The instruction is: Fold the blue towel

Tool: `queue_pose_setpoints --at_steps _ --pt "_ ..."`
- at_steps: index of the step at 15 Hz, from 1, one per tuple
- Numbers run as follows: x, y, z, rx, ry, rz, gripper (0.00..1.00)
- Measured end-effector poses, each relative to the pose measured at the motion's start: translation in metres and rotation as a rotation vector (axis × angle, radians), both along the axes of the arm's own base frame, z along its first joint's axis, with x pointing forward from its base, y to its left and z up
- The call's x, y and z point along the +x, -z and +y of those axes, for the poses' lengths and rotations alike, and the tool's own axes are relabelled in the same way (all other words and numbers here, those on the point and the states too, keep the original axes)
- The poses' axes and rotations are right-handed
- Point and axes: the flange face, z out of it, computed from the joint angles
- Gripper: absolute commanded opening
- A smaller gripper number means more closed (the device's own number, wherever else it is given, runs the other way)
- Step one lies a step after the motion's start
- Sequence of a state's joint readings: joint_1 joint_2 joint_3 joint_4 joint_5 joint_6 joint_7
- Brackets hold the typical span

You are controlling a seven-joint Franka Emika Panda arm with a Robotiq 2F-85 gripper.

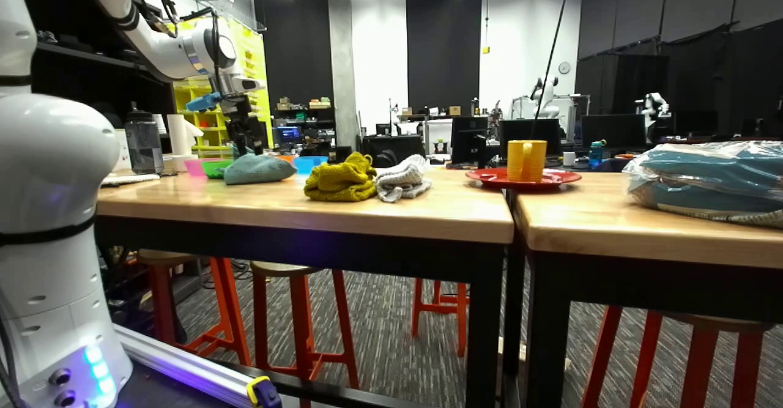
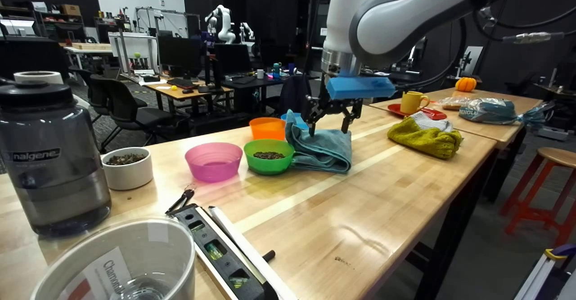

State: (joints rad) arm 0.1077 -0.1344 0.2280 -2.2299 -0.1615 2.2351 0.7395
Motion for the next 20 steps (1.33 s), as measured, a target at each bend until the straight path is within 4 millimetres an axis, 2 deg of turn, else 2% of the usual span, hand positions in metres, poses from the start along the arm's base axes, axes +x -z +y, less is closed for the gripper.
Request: queue_pose_setpoints --at_steps 11,16,20 --pt "0.031 0.060 -0.020 0.030 0.100 0.112 1.00" --pt "0.035 0.055 -0.021 0.046 0.113 0.107 1.00" --pt "0.032 0.036 -0.018 0.049 0.104 0.081 1.00"
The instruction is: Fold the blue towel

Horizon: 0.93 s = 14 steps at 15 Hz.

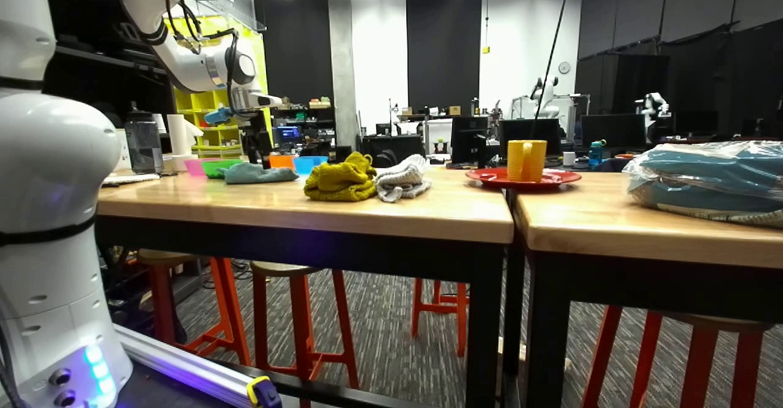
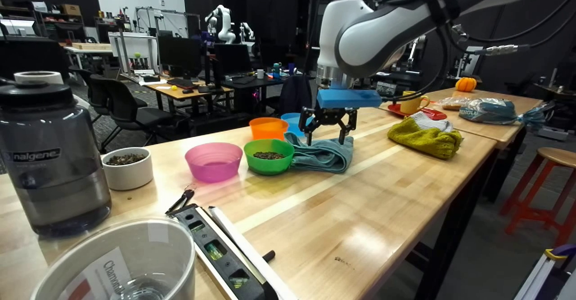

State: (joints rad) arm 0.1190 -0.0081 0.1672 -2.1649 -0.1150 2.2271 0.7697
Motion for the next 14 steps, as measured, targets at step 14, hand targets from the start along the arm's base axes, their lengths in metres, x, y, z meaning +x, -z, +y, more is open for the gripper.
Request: queue_pose_setpoints --at_steps 14 --pt "-0.069 -0.107 0.005 0.072 -0.269 0.037 1.00"
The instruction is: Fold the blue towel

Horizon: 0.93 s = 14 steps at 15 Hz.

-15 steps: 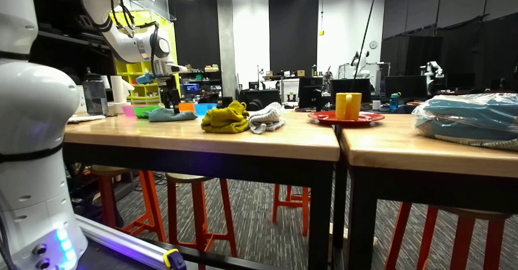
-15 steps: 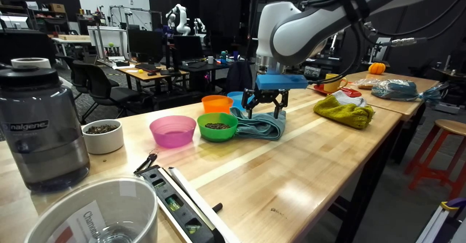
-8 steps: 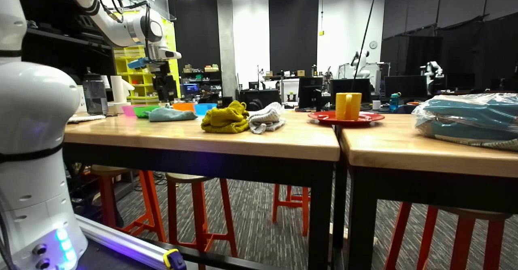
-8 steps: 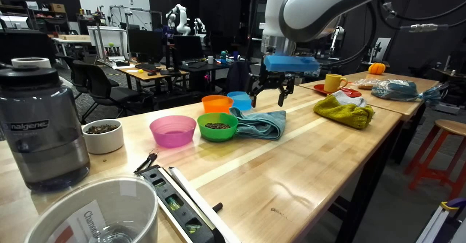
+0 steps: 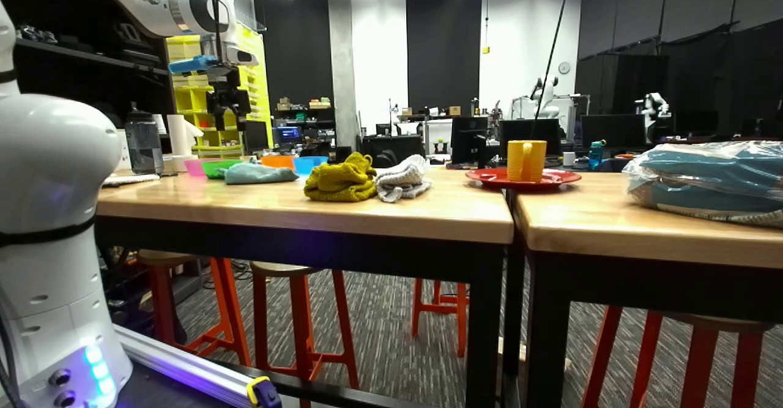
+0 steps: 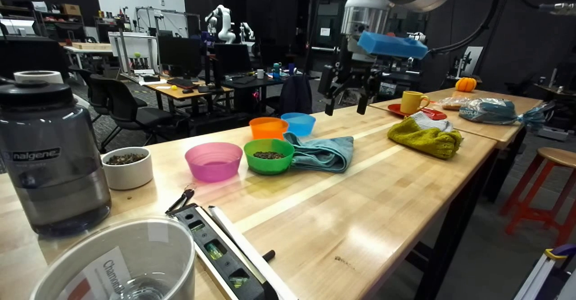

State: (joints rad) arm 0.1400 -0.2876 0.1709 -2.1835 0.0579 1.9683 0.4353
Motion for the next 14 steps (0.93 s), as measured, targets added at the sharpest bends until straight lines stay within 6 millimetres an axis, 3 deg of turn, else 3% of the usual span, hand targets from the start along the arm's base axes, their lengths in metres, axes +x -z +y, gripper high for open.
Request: queue_pose_setpoints --at_steps 5,14 --pt "-0.032 -0.028 -0.004 -0.004 -0.115 0.008 1.00" --pt "-0.083 -0.055 -0.021 -0.027 -0.266 -0.001 1.00"
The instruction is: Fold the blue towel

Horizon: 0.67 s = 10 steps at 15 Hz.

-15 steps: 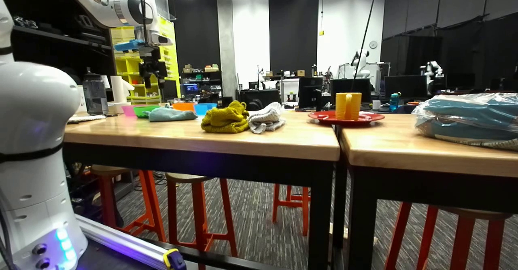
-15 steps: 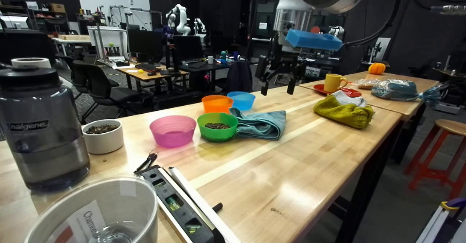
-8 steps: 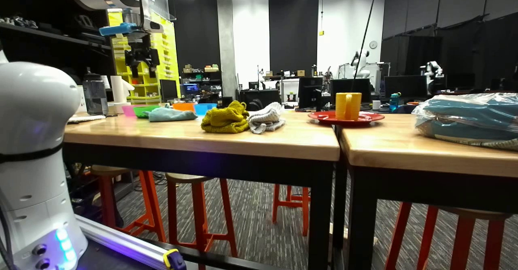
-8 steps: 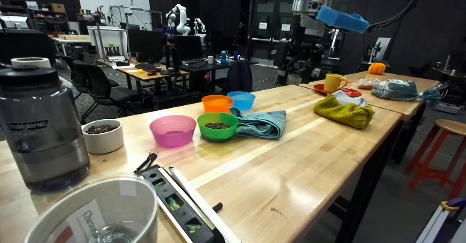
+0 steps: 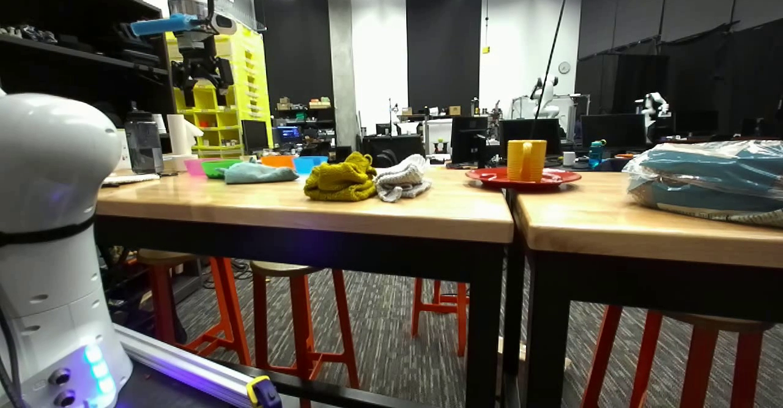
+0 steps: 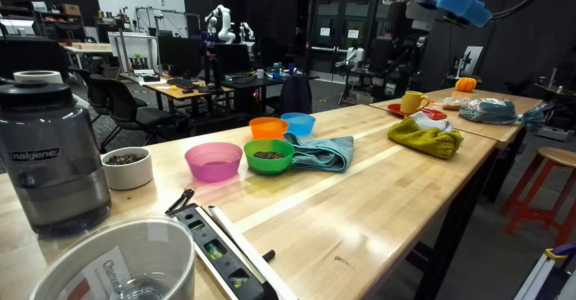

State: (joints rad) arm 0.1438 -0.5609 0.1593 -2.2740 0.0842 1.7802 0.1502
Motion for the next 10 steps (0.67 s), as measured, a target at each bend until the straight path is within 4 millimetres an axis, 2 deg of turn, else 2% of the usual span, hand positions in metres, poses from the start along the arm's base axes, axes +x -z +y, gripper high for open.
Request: queue_pose_setpoints --at_steps 10 --pt "-0.054 -0.003 -0.014 0.007 -0.040 0.013 1.00"
